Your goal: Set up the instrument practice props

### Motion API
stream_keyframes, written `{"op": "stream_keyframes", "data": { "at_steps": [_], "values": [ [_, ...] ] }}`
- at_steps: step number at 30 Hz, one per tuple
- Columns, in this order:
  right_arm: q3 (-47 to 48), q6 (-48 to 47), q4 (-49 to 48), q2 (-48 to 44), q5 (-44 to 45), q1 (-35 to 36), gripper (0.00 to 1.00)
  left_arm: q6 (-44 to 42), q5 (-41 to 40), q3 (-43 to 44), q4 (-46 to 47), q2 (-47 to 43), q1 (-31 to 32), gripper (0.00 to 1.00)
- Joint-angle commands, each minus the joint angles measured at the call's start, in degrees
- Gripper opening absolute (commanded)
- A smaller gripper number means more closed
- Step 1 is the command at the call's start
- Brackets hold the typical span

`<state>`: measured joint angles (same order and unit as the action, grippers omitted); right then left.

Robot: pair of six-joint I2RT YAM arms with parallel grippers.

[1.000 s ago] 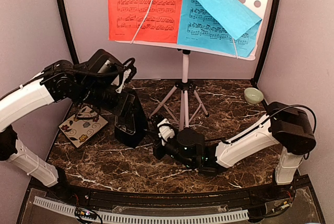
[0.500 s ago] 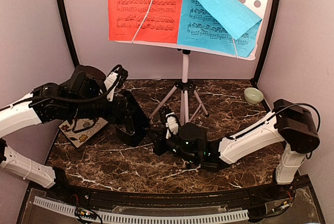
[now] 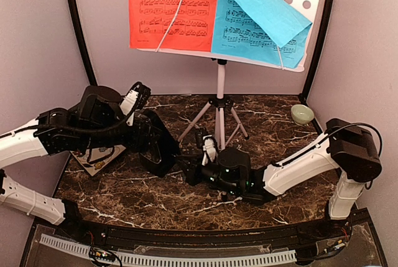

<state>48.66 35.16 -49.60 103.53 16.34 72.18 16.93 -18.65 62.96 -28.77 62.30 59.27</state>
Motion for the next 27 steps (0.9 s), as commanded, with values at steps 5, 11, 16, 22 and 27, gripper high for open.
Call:
{"op": "stream_keyframes", "data": {
  "at_steps": [5,11,16,22,27],
  "values": [
    [-7.5,-14.3,-6.5,-7.0,-7.0,1.3,0.50,-1.4,1.2,-5.4,11.9,-0.6,0.4,0.00],
    [-9.1,-18.5,0.3,-11.7,-9.0,2.4,0.79,-3.9,3.5,-8.3,17.0,2.3,-0.2,0.00],
    [-8.9,-19.4,8.2,-18.5,-9.1,2.1,0.85,-6.1,6.3,-10.4,21.2,4.8,-0.4,0.00],
    [-8.8,-18.4,13.6,-22.5,-9.4,0.6,0.87,-9.0,8.9,-10.7,22.3,8.7,-0.6,0.01],
    [-8.7,-17.8,15.8,-24.1,-9.7,-0.4,0.90,-9.4,12.2,-13.8,27.3,9.9,-1.1,0.04]
  ]
}}
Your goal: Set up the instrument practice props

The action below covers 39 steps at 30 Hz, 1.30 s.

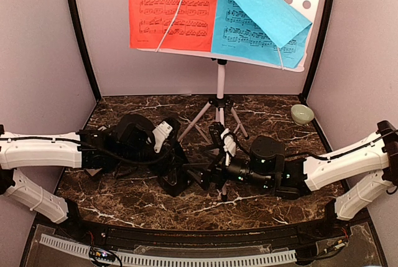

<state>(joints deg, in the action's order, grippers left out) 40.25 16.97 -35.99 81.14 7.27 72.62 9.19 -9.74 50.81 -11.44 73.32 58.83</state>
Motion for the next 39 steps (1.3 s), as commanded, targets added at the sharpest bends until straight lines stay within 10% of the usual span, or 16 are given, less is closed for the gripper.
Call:
{"op": "stream_keyframes", "data": {
  "at_steps": [1,5,18,39],
  "values": [
    [-0.3,0.8,2.6,-2.0,-0.7,-1.1,0.91,-1.6,3.5,-2.1,10.9,-0.9,-0.8,0.05],
    [0.6,1.6,5.3,-2.8,-1.1,-2.4,0.93,-1.9,5.7,-2.6,12.1,0.0,-1.2,0.13],
    [6.9,2.7,14.7,-3.6,-0.3,-6.1,0.96,-0.4,10.5,-6.1,11.3,-4.1,-3.5,0.99],
    [19.9,13.0,19.9,9.6,-14.7,-11.7,0.90,2.0,11.7,-24.5,31.6,-16.4,-4.3,0.88]
  ]
}}
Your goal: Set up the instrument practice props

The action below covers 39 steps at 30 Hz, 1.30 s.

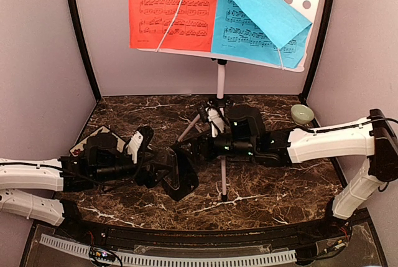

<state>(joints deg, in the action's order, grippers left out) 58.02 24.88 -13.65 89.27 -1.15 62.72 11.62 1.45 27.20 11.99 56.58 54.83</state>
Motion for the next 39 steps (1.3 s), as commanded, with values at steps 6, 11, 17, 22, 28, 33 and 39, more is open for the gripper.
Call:
{"op": "stream_keyframes", "data": {
  "at_steps": [6,11,17,22,28,33,39],
  "values": [
    [2.6,9.4,-5.3,4.0,-10.0,-3.2,0.87,-1.8,0.0,-0.1,10.2,2.2,-0.3,0.87],
    [3.0,11.8,-6.7,5.6,-12.1,-3.2,0.85,-1.8,0.4,0.4,11.0,3.3,-0.3,0.83],
    [2.8,12.6,-5.9,7.2,-10.2,-3.3,0.82,-2.2,1.1,0.1,12.2,3.0,-0.3,0.74],
    [2.4,13.1,-4.4,7.7,-8.1,-3.3,0.77,-3.9,2.0,0.2,12.9,3.3,-0.3,0.68],
    [1.6,13.3,-3.2,8.2,-6.9,-3.3,0.72,-5.5,2.1,0.8,12.6,4.0,-0.3,0.61],
    [0.0,13.3,-2.8,8.6,-5.8,-3.3,0.69,-5.5,1.2,0.7,12.7,3.9,-0.2,0.58],
    [-1.4,13.2,-2.9,9.4,-5.4,-3.3,0.65,-6.1,1.2,2.1,12.8,5.5,-0.2,0.61]
  ]
}}
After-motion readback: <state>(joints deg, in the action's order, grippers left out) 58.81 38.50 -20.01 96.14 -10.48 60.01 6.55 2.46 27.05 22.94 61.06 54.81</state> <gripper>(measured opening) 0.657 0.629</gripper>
